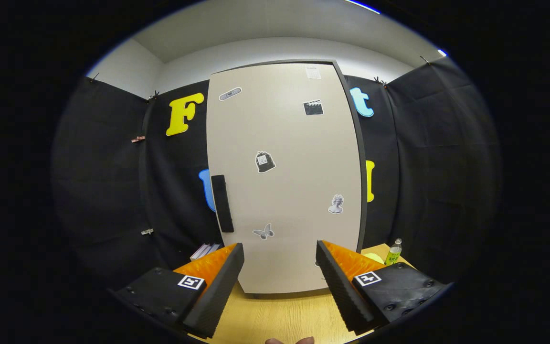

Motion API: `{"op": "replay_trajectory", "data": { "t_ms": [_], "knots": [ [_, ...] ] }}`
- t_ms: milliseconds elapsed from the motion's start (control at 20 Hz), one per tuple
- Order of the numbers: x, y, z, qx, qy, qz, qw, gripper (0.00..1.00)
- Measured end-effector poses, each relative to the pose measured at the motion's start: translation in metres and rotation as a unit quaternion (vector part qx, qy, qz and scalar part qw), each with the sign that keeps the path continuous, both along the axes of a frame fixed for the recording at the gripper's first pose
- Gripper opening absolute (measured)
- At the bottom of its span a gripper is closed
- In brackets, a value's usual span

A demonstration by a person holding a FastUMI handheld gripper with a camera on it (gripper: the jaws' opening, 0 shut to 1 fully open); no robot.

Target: Open the shoe cabinet door, grab the shoes and put them into the shoe cabinet, then close the shoe cabinet door.

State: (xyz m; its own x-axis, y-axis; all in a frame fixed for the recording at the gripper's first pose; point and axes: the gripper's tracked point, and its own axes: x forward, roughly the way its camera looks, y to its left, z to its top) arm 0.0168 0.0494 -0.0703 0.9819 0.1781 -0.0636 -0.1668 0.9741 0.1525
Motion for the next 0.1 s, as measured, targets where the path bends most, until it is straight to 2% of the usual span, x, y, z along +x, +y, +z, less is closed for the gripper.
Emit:
{"op": "replay_trajectory", "data": {
  "t_ms": [100],
  "knots": [
    [0.0000, -0.0001, 0.0000, 0.001, 0.000, -0.001, 1.000, 0.98]
  ]
}}
